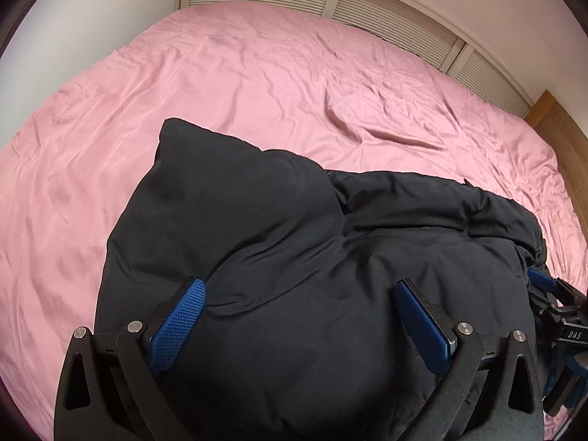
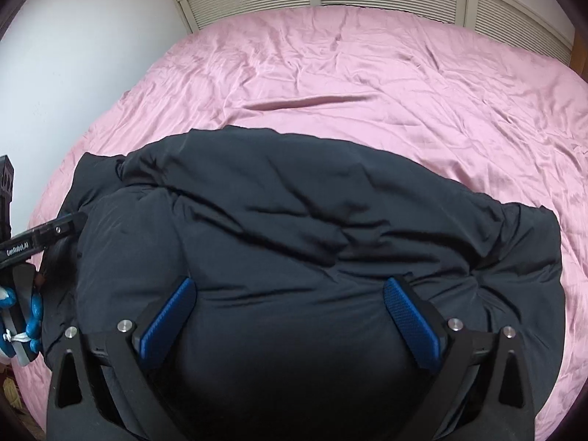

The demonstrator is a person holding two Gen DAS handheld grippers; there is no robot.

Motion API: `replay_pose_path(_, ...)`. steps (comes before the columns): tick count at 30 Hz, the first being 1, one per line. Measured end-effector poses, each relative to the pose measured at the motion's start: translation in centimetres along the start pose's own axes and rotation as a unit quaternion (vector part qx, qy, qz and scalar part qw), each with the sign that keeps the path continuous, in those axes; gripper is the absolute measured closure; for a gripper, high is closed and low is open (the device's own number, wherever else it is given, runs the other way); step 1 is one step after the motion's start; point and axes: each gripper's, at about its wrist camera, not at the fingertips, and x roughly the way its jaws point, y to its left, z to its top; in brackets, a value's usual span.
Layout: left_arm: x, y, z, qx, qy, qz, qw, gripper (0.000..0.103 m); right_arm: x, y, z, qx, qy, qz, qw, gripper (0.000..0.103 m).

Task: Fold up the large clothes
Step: 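Press the folded black coat flat with both open tools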

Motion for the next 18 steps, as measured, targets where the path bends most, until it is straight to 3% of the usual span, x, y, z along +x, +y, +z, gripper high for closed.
replay_pose_path(4,1.2,0.1,1.4,0.001,-0.001,0.007,1.0,0.001,2.0,-0.7,2.8,0.015,0.004,-0.021,1.0,0.0)
replay_pose_path(12,4.9,0.8,4.0,-0.005,0.058,0.054,0.9969,0.001,5.6,-4.2,5.8,0.078,0.032,-0.038,0.996,0.0)
replay_pose_path(15,4.6,1.0,4.5,-0.016,0.051,0.066,0.9964,0.002,5.5,-5.1,6.2,0.098,0.033,-0.043,0.994,0.0)
replay_pose_path(18,2.4,0.3,4.7,-0.017,0.019,0.058,0.998,0.003,3.0,-5.1,6.6,0.089,0.003,-0.055,0.994,0.0)
